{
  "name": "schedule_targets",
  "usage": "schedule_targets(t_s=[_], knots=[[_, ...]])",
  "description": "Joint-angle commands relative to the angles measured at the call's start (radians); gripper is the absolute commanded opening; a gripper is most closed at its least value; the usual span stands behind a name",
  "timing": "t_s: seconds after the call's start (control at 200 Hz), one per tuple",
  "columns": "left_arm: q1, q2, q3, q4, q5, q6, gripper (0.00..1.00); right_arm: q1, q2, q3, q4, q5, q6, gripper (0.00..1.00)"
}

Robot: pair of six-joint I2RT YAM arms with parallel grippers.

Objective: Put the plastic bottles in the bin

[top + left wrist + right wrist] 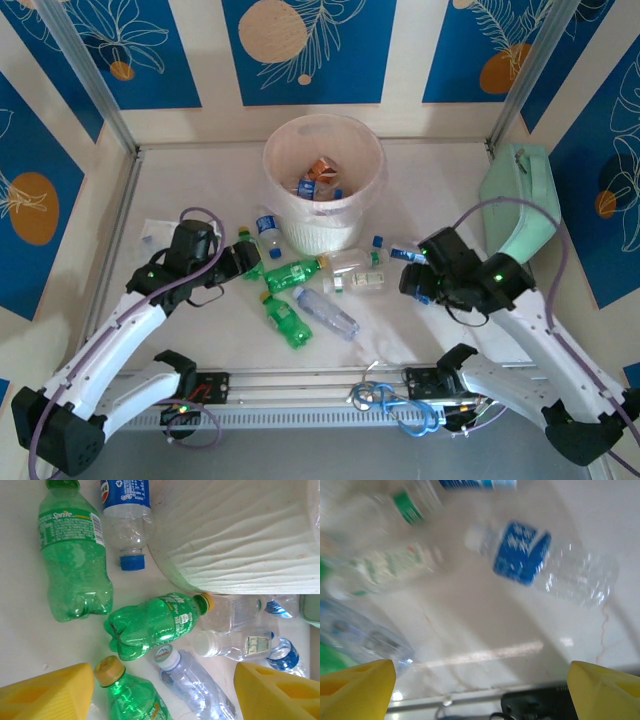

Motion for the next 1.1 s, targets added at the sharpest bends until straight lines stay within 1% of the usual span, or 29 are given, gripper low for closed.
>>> schedule_targets(t_s=[0.0, 0.04, 0.07, 0.175, 0.215, 0.255, 0.345, 0.38, 0.44, 0.51, 0.73, 0.89, 0.995, 1.095], knots=[[0.011, -0.001, -0.018, 0.017, 0.039, -0.025, 0.73, 0.009, -0.007, -0.087, 0.118, -0.176, 0.016, 0.83], [0.011, -0.004, -0.021, 0.012, 0.036, -0.025, 0.73, 0.051, -0.004, -0.122, 0.199, -0.257, -0.011, 0.82], [0.010, -0.007, -0.023, 0.009, 0.033, -0.025, 0.73, 0.099, 0.006, -0.136, 0.238, -0.279, -0.013, 0.82], [0.011, -0.014, -0.035, 0.012, 0.034, -0.037, 0.73, 0.314, 0.086, -0.149, 0.335, -0.247, -0.012, 0.85], [0.011, -0.016, -0.044, 0.023, 0.039, -0.050, 0.73, 0.369, 0.131, -0.143, 0.358, -0.232, -0.014, 0.87], [0.011, -0.017, -0.055, 0.038, 0.050, -0.066, 0.73, 0.400, 0.177, -0.139, 0.379, -0.227, -0.018, 0.87], [0.014, -0.014, -0.083, 0.077, 0.078, -0.111, 0.72, 0.414, 0.268, -0.143, 0.444, -0.262, -0.053, 0.86], [0.014, -0.015, -0.090, 0.088, 0.089, -0.124, 0.72, 0.414, 0.303, -0.138, 0.457, -0.276, -0.067, 0.84], [0.014, -0.013, -0.093, 0.093, 0.101, -0.135, 0.71, 0.415, 0.364, -0.115, 0.452, -0.268, -0.082, 0.80], [0.014, -0.018, -0.088, 0.081, 0.101, -0.133, 0.72, 0.418, 0.419, -0.094, 0.450, -0.258, -0.098, 0.80], [0.014, -0.042, -0.101, 0.067, 0.092, -0.140, 0.72, 0.415, 0.523, -0.064, 0.472, -0.279, -0.152, 0.79], [0.013, -0.045, -0.122, 0.079, 0.096, -0.151, 0.71, 0.410, 0.599, -0.029, 0.461, -0.248, -0.195, 0.80], [0.013, -0.046, -0.124, 0.077, 0.095, -0.150, 0.71, 0.399, 0.643, -0.017, 0.471, -0.257, -0.220, 0.80], [0.014, -0.045, -0.123, 0.076, 0.095, -0.150, 0.71, 0.392, 0.680, -0.008, 0.478, -0.273, -0.237, 0.77]])
